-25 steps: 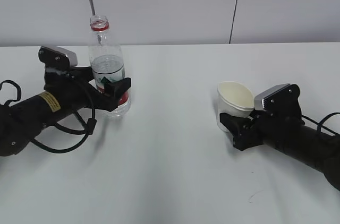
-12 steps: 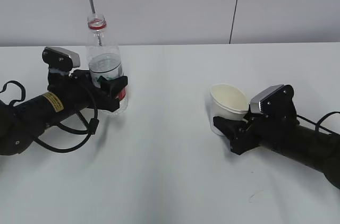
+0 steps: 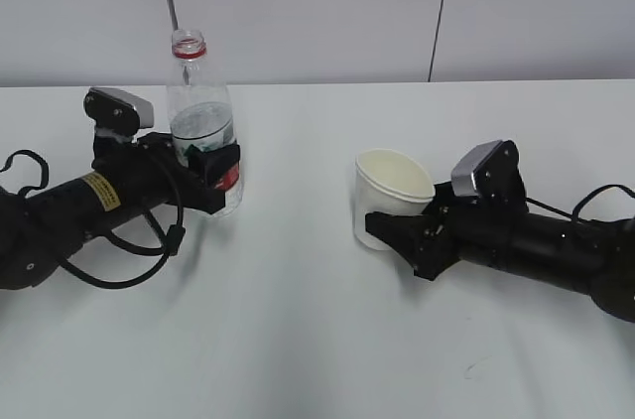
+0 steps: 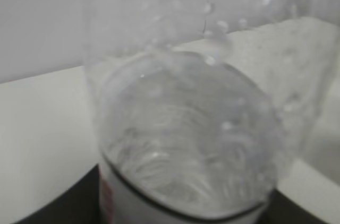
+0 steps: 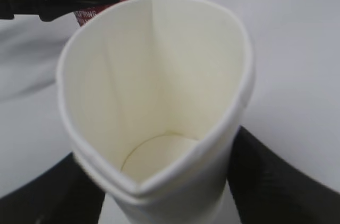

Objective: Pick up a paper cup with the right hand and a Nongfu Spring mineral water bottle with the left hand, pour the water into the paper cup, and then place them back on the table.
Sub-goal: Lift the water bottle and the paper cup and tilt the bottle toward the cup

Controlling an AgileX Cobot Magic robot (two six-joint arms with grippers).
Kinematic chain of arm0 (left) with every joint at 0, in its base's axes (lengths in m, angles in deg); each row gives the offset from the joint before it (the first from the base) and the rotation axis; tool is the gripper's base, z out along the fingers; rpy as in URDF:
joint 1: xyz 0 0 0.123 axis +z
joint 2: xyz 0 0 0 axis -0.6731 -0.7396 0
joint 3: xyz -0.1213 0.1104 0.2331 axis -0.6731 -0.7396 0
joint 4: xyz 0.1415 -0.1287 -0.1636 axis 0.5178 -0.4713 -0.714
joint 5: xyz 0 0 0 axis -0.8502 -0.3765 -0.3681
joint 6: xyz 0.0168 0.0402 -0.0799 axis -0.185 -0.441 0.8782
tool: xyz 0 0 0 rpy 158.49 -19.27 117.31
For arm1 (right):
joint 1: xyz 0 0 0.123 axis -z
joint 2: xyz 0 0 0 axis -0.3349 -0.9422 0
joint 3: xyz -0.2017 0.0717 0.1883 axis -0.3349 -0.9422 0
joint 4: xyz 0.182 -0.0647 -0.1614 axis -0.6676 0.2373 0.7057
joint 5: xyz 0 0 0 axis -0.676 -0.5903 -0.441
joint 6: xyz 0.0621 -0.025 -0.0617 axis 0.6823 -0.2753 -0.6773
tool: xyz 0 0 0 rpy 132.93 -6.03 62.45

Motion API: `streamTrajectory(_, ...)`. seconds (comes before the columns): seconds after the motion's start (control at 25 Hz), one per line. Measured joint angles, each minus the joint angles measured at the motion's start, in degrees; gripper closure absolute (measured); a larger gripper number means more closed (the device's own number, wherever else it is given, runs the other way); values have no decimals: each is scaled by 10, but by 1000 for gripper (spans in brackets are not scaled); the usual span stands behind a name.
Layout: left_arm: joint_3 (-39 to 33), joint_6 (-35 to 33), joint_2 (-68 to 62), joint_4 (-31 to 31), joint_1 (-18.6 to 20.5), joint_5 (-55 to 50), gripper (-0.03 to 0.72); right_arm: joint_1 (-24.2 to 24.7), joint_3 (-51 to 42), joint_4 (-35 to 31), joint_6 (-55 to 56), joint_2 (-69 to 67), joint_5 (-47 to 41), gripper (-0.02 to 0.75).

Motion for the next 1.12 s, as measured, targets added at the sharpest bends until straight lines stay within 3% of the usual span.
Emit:
streamTrajectory(0.64,-2,-176,120,39,-5,-242,362,-48,96,115,154,0,-90,241)
streamTrajectory(1.12,-3,-291,174,48,-5,-322,363,-75,177,226,286,23,-154,241)
